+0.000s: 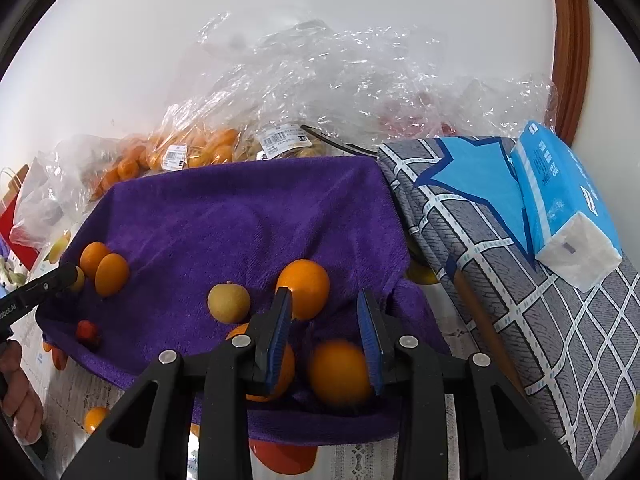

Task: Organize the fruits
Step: 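Open the right tool on the towel while the left tool releases the yellow fruit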

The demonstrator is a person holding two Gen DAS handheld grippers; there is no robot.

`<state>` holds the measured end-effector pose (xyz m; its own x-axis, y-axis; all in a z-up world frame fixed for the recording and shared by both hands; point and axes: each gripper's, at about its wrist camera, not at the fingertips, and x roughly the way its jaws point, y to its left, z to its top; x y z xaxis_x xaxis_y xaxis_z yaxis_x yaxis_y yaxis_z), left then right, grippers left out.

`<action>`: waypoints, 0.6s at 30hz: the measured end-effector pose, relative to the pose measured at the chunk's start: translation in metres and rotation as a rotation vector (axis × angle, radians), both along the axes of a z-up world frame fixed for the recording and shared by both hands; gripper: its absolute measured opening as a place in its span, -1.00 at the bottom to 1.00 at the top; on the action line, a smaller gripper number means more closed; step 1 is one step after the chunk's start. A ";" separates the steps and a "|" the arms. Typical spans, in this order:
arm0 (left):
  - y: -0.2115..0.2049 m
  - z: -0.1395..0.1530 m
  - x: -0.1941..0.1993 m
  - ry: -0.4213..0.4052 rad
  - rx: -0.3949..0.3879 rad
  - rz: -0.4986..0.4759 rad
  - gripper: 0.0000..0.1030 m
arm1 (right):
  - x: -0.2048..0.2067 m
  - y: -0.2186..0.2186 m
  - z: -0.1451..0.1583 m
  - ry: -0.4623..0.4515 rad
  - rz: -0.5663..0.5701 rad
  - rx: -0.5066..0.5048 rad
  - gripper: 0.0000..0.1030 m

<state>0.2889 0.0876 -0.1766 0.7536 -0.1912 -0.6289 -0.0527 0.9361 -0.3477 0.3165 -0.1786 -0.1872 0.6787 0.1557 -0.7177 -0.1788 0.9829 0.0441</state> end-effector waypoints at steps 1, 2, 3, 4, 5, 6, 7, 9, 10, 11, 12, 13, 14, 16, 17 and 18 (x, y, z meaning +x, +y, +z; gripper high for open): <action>-0.001 0.000 0.000 0.001 0.004 0.000 -0.53 | -0.001 0.001 0.001 -0.006 -0.003 -0.004 -0.15; -0.001 0.000 0.000 0.001 0.007 -0.001 -0.53 | -0.003 0.001 0.002 -0.013 -0.005 -0.009 -0.09; -0.002 0.000 0.000 0.000 0.009 -0.002 -0.53 | -0.005 0.002 0.003 -0.021 -0.005 -0.011 -0.02; -0.002 0.000 0.000 -0.001 0.010 -0.005 -0.53 | -0.007 0.002 0.005 -0.031 -0.007 -0.012 -0.01; -0.002 0.000 0.000 -0.001 0.010 -0.008 -0.53 | -0.011 0.002 0.008 -0.041 -0.012 -0.015 0.01; -0.003 0.000 0.000 -0.001 0.010 -0.010 -0.53 | -0.015 0.003 0.010 -0.050 -0.018 -0.022 0.05; -0.003 0.000 0.000 0.000 0.009 -0.014 -0.53 | -0.018 0.004 0.013 -0.057 -0.024 -0.030 0.10; -0.004 0.000 0.001 0.005 0.008 -0.021 -0.53 | -0.030 0.006 0.019 -0.065 -0.044 -0.037 0.12; -0.004 0.000 0.001 0.009 0.005 -0.025 -0.50 | -0.035 0.006 0.021 -0.062 -0.048 -0.035 0.12; -0.004 0.000 0.002 0.014 0.002 -0.031 -0.36 | -0.044 0.009 0.025 -0.055 -0.050 -0.027 0.12; -0.004 0.000 0.002 0.016 -0.001 -0.032 -0.28 | -0.051 0.010 0.027 -0.054 -0.046 -0.020 0.12; -0.003 0.000 0.001 0.014 -0.003 -0.029 -0.23 | -0.059 0.013 0.030 -0.052 -0.038 -0.014 0.13; -0.002 0.001 0.000 0.010 -0.004 -0.024 -0.22 | -0.070 0.017 0.032 -0.048 -0.028 -0.001 0.13; 0.001 0.004 -0.003 0.001 -0.012 -0.017 -0.22 | -0.084 0.025 0.033 -0.030 -0.005 0.024 0.15; 0.004 0.005 -0.005 -0.002 -0.019 -0.013 -0.22 | -0.094 0.031 0.032 -0.012 0.014 0.041 0.15; 0.006 0.007 -0.008 -0.006 -0.031 -0.009 -0.22 | -0.100 0.035 0.030 -0.002 0.026 0.049 0.15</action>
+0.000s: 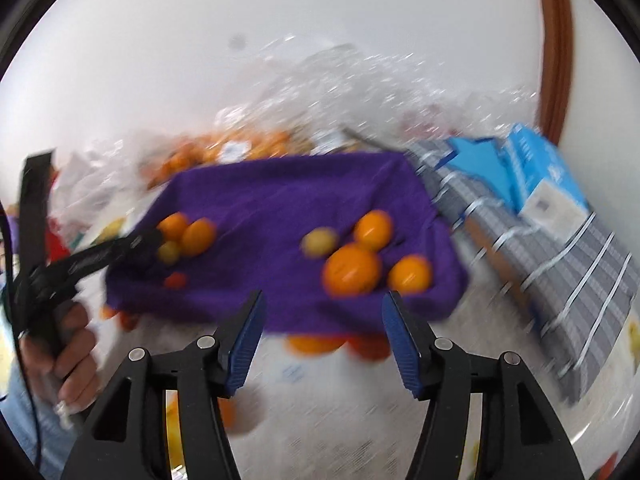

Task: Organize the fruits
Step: 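Open the right tool on the towel while the left tool releases the yellow fruit, then grasp a mandarin with the right tool while the left tool grasps another mandarin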

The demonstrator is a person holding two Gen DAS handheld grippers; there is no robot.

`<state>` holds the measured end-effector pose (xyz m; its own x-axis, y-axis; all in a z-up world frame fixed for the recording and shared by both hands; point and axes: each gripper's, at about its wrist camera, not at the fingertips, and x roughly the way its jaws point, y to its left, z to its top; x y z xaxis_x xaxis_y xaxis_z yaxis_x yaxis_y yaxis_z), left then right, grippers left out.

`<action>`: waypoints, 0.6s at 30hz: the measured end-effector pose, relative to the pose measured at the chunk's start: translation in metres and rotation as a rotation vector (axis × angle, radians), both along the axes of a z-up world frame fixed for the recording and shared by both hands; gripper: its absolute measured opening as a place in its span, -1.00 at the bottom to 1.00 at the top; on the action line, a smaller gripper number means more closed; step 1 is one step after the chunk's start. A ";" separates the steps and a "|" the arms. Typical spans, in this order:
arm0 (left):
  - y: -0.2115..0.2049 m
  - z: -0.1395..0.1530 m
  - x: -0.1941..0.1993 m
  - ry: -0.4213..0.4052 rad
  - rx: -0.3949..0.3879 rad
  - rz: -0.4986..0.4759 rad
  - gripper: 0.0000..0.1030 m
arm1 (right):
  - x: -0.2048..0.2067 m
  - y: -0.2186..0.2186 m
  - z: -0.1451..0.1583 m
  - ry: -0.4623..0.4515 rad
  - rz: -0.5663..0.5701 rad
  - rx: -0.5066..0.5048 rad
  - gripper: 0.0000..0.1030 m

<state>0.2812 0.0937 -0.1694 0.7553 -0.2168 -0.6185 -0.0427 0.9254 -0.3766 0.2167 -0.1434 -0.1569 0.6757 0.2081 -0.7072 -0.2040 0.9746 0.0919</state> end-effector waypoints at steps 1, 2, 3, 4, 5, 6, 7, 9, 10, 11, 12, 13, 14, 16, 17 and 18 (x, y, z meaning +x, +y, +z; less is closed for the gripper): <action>0.001 0.001 -0.002 -0.004 -0.009 0.002 -0.22 | -0.007 0.006 -0.001 0.009 0.014 0.006 0.15; 0.003 0.003 -0.006 -0.010 -0.017 0.008 -0.21 | -0.016 0.012 -0.004 0.018 0.033 0.006 0.15; 0.005 0.004 -0.011 -0.016 -0.019 0.015 -0.20 | -0.022 0.018 -0.006 0.021 0.047 0.002 0.15; 0.006 0.004 -0.015 -0.019 -0.015 0.020 -0.18 | -0.029 0.025 -0.009 0.024 0.063 -0.004 0.15; 0.007 0.004 -0.020 -0.021 -0.007 0.025 -0.18 | -0.034 0.030 -0.011 0.028 0.075 -0.007 0.16; 0.007 0.004 -0.025 -0.023 -0.001 0.026 -0.18 | -0.039 0.035 -0.014 0.036 0.088 -0.007 0.18; 0.008 0.004 -0.031 -0.027 0.005 0.026 -0.18 | -0.044 0.040 -0.018 0.046 0.102 -0.005 0.21; 0.009 0.005 -0.043 -0.041 0.017 0.025 -0.17 | -0.051 0.048 -0.026 0.063 0.121 -0.012 0.23; 0.009 0.006 -0.049 -0.050 0.026 0.025 -0.16 | -0.053 0.051 -0.030 0.069 0.124 -0.017 0.23; 0.009 0.007 -0.055 -0.059 0.038 0.026 -0.15 | -0.055 0.053 -0.034 0.076 0.125 -0.019 0.23; 0.009 0.007 -0.059 -0.066 0.049 0.027 -0.14 | -0.056 0.055 -0.038 0.086 0.126 -0.021 0.23; 0.009 0.008 -0.064 -0.072 0.060 0.029 -0.14 | -0.057 0.056 -0.041 0.094 0.124 -0.022 0.23; 0.010 0.008 -0.067 -0.076 0.069 0.029 -0.14 | -0.057 0.058 -0.045 0.102 0.121 -0.023 0.23; 0.011 0.008 -0.071 -0.079 0.089 0.032 -0.14 | -0.056 0.059 -0.051 0.114 0.107 -0.019 0.23; 0.012 0.008 -0.072 -0.082 0.094 0.035 -0.14 | -0.055 0.059 -0.053 0.121 0.107 -0.009 0.23; 0.013 0.008 -0.072 -0.085 0.097 0.038 -0.14 | -0.053 0.059 -0.055 0.130 0.108 0.005 0.23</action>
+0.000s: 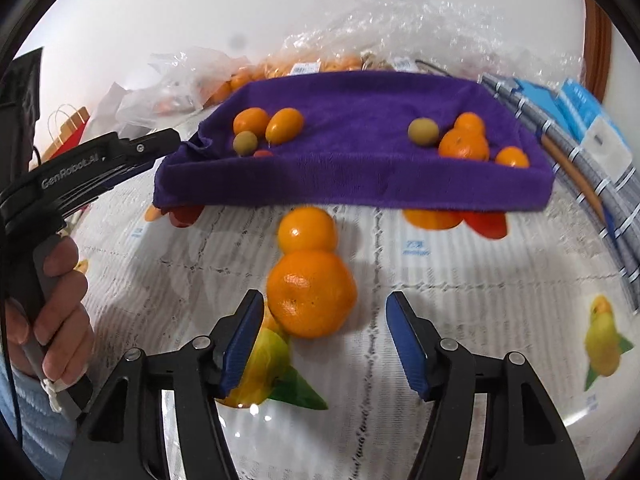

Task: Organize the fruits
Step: 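Grasp a mandarin with the right tool while the left tool grasps another mandarin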

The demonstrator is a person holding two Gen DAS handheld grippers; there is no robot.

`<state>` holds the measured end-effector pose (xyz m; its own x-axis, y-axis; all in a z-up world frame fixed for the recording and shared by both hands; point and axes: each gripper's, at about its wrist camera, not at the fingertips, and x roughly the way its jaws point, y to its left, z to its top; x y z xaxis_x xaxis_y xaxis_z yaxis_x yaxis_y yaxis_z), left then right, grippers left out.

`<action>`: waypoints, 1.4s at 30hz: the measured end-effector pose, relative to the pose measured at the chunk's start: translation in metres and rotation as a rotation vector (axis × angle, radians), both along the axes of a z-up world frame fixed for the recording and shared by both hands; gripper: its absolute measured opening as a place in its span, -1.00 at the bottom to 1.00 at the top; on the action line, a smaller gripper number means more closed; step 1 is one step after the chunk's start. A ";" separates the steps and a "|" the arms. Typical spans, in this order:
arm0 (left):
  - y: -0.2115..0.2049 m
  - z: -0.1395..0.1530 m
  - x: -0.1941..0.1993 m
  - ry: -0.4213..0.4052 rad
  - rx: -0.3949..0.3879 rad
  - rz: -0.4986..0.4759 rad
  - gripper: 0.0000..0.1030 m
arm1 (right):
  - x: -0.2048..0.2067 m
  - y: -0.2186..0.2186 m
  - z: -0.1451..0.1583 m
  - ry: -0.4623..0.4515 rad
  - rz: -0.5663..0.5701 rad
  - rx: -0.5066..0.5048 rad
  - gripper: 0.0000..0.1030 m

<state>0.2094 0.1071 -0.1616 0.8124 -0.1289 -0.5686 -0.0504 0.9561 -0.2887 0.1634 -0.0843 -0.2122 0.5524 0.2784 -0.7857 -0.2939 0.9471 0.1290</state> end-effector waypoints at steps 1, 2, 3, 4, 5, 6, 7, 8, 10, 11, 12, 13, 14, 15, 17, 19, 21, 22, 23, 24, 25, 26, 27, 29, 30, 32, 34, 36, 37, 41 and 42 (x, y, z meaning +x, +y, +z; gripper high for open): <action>0.001 0.000 0.000 -0.001 0.001 0.002 -0.14 | 0.001 0.001 0.000 -0.007 -0.004 0.002 0.22; 0.001 0.000 0.001 0.000 -0.002 0.000 -0.14 | 0.001 0.002 0.000 -0.014 -0.008 -0.005 0.18; 0.002 0.000 0.001 0.002 -0.007 -0.004 -0.14 | 0.002 0.003 0.001 -0.015 -0.007 -0.009 0.04; 0.002 0.000 0.002 0.002 -0.011 -0.009 -0.14 | 0.002 0.004 0.001 -0.013 -0.004 -0.010 -0.09; 0.001 0.000 0.001 0.001 -0.013 -0.014 -0.14 | 0.001 0.004 0.001 -0.014 0.002 -0.007 -0.14; 0.000 0.000 0.001 -0.001 -0.015 -0.018 -0.14 | 0.001 0.005 0.001 -0.018 0.008 -0.006 -0.17; -0.001 0.001 0.001 -0.004 -0.016 -0.022 -0.14 | -0.001 0.005 0.002 -0.026 0.011 -0.015 -0.17; -0.002 0.001 0.000 -0.006 -0.015 -0.028 -0.14 | -0.002 0.005 0.002 -0.030 0.013 -0.018 -0.17; -0.003 0.001 0.000 -0.006 -0.023 -0.046 -0.14 | -0.005 0.003 0.003 -0.038 0.009 -0.022 -0.17; -0.004 0.001 0.000 -0.007 -0.029 -0.056 -0.14 | -0.006 0.000 0.004 -0.043 0.003 -0.018 -0.17; -0.005 0.002 0.000 -0.008 -0.038 -0.069 -0.14 | -0.008 -0.004 0.006 -0.047 -0.004 -0.009 -0.17; -0.005 0.002 0.000 -0.009 -0.044 -0.079 -0.14 | -0.009 -0.008 0.008 -0.049 -0.010 0.000 -0.17; -0.007 0.002 0.000 -0.009 -0.050 -0.094 -0.14 | -0.011 -0.012 0.010 -0.052 -0.017 0.010 -0.17; -0.008 0.002 0.000 -0.009 -0.054 -0.106 -0.14 | -0.012 -0.017 0.014 -0.058 -0.026 0.017 -0.17; -0.012 0.003 -0.001 -0.012 -0.062 -0.135 -0.14 | -0.016 -0.027 0.020 -0.075 -0.048 0.036 -0.17; -0.017 0.005 -0.004 -0.023 -0.064 -0.167 -0.14 | -0.018 -0.038 0.026 -0.086 -0.078 0.051 -0.17; -0.023 0.005 -0.005 -0.025 -0.065 -0.207 -0.09 | -0.019 -0.050 0.031 -0.097 -0.109 0.053 -0.17; -0.027 0.004 -0.005 -0.018 -0.071 -0.238 -0.05 | -0.020 -0.055 0.033 -0.103 -0.123 0.048 -0.17; -0.029 0.004 -0.005 -0.015 -0.072 -0.252 -0.05 | -0.020 -0.061 0.035 -0.111 -0.139 0.037 -0.17; -0.031 0.003 -0.005 -0.011 -0.070 -0.264 -0.05 | -0.020 -0.065 0.036 -0.117 -0.149 0.031 -0.17; -0.034 0.002 -0.005 -0.008 -0.063 -0.273 -0.05 | -0.020 -0.071 0.037 -0.123 -0.164 0.026 -0.17; -0.037 0.002 -0.005 -0.006 -0.056 -0.283 -0.02 | -0.020 -0.077 0.039 -0.127 -0.179 0.024 -0.17; -0.039 0.001 -0.006 -0.003 -0.053 -0.294 -0.01 | -0.020 -0.082 0.039 -0.130 -0.190 0.024 -0.17; -0.045 0.000 -0.006 0.005 -0.046 -0.324 0.05 | -0.020 -0.092 0.040 -0.133 -0.216 0.023 -0.17; -0.046 0.000 -0.006 0.008 -0.043 -0.333 0.05 | -0.020 -0.097 0.040 -0.135 -0.231 0.022 -0.17; -0.051 -0.002 -0.007 0.019 -0.044 -0.367 0.06 | -0.020 -0.106 0.040 -0.134 -0.251 0.027 -0.17; -0.054 -0.004 -0.006 0.031 -0.050 -0.393 0.06 | -0.021 -0.112 0.040 -0.136 -0.267 0.033 -0.17; -0.058 -0.006 -0.005 0.046 -0.051 -0.413 0.07 | -0.023 -0.115 0.040 -0.140 -0.276 0.037 -0.17; -0.059 -0.008 -0.005 0.056 -0.053 -0.425 0.10 | -0.023 -0.117 0.041 -0.143 -0.277 0.039 -0.17; -0.070 -0.016 -0.002 0.097 -0.063 -0.487 0.11 | -0.026 -0.117 0.045 -0.166 -0.260 0.041 -0.17; -0.073 -0.018 -0.001 0.105 -0.062 -0.492 0.11 | -0.027 -0.116 0.045 -0.171 -0.255 0.037 -0.17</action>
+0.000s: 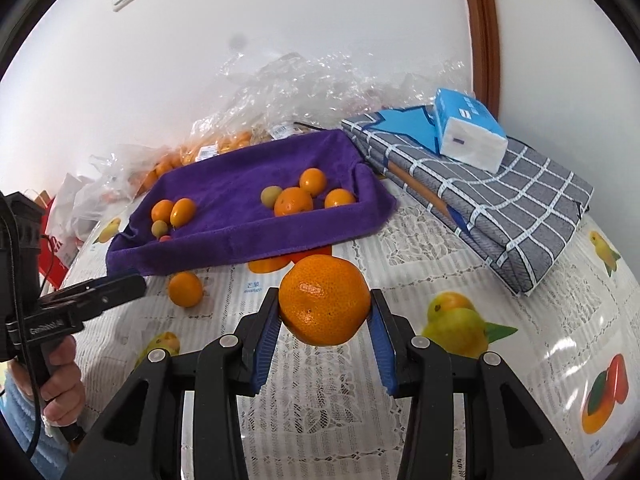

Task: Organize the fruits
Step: 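Grasp a mandarin with the right tool while the left tool grasps another mandarin, then lower both mandarins onto the towel and open both tools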

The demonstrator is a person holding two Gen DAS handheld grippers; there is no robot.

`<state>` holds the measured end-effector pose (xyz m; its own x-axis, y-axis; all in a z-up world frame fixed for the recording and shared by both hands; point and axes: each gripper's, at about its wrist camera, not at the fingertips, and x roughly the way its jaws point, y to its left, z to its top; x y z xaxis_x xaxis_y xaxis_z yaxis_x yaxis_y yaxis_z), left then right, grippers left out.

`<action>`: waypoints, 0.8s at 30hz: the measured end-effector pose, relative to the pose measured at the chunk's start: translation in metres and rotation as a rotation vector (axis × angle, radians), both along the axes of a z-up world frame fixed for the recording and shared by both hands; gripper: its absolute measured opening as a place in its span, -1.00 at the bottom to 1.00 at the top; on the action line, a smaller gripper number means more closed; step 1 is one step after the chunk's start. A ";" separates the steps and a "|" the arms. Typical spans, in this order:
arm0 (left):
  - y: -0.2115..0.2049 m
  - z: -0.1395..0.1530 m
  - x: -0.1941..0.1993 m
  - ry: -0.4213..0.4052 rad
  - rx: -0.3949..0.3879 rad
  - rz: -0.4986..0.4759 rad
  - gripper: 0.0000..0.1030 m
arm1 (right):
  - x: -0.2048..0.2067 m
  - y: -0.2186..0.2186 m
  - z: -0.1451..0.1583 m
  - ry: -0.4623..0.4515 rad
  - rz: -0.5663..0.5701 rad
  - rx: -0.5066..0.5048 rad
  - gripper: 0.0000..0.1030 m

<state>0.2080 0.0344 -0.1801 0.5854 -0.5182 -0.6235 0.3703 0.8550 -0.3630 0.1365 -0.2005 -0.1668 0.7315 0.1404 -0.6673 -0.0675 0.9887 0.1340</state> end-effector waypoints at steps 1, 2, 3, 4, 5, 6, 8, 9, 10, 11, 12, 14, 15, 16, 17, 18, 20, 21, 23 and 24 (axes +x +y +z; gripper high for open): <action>-0.003 -0.002 0.001 0.011 0.008 -0.009 0.11 | -0.001 0.001 0.001 -0.006 0.002 -0.006 -0.17; -0.006 -0.004 0.002 0.016 0.015 -0.014 0.11 | -0.001 0.001 0.001 -0.011 0.005 -0.012 -0.17; -0.009 -0.005 0.003 0.015 0.025 -0.017 0.11 | -0.002 0.001 0.002 -0.016 0.010 -0.018 -0.17; -0.012 -0.005 0.004 0.010 0.034 -0.015 0.11 | -0.002 0.002 0.003 -0.020 0.015 -0.020 -0.17; -0.017 -0.005 0.007 0.005 0.050 -0.009 0.11 | -0.002 0.002 0.003 -0.022 0.019 -0.019 -0.17; -0.021 -0.007 0.010 0.005 0.069 -0.006 0.11 | -0.001 0.002 0.003 -0.020 0.023 -0.018 -0.17; -0.031 -0.012 0.016 0.026 0.103 -0.011 0.11 | 0.001 0.002 0.003 -0.013 0.027 -0.025 -0.17; -0.035 -0.014 0.019 0.039 0.117 -0.015 0.10 | 0.002 0.002 0.003 -0.013 0.027 -0.028 -0.17; -0.041 -0.017 0.021 0.054 0.138 -0.019 0.10 | 0.004 0.002 0.003 -0.009 0.031 -0.034 -0.17; -0.046 -0.019 0.023 0.061 0.158 -0.025 0.07 | 0.006 0.002 0.003 -0.002 0.033 -0.045 -0.17; -0.049 -0.019 0.023 0.050 0.170 -0.026 0.02 | 0.009 0.002 0.003 0.000 0.032 -0.055 -0.17; -0.056 -0.020 0.023 0.044 0.198 -0.034 -0.30 | 0.013 0.002 0.004 0.000 0.032 -0.064 -0.17; -0.058 -0.021 0.023 0.037 0.214 -0.030 -0.35 | 0.015 0.002 0.004 0.000 0.035 -0.062 -0.17; -0.060 -0.020 0.022 0.033 0.218 -0.033 -0.35 | 0.017 0.002 0.005 0.000 0.038 -0.059 -0.17; -0.060 -0.020 0.022 0.033 0.217 -0.038 -0.35 | 0.019 0.002 0.005 0.000 0.041 -0.059 -0.17; -0.060 -0.019 0.021 0.032 0.213 -0.043 -0.35 | 0.021 0.003 0.006 -0.001 0.045 -0.061 -0.17; -0.060 -0.018 0.020 0.027 0.214 -0.034 -0.35 | 0.026 0.003 0.007 -0.006 0.051 -0.058 -0.17; -0.058 -0.017 0.020 0.024 0.210 -0.024 -0.35 | 0.029 0.004 0.007 -0.008 0.056 -0.055 -0.17; -0.054 -0.014 0.021 0.026 0.191 -0.011 -0.35 | 0.036 0.006 0.010 -0.013 0.064 -0.051 -0.17; -0.050 -0.009 0.021 0.020 0.175 -0.005 -0.35 | 0.040 0.007 0.012 -0.018 0.069 -0.052 -0.17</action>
<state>0.2285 -0.0158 -0.1891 0.5695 -0.4034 -0.7162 0.3687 0.9041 -0.2161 0.1768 -0.1932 -0.1549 0.7335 0.1562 -0.6615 -0.1374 0.9872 0.0808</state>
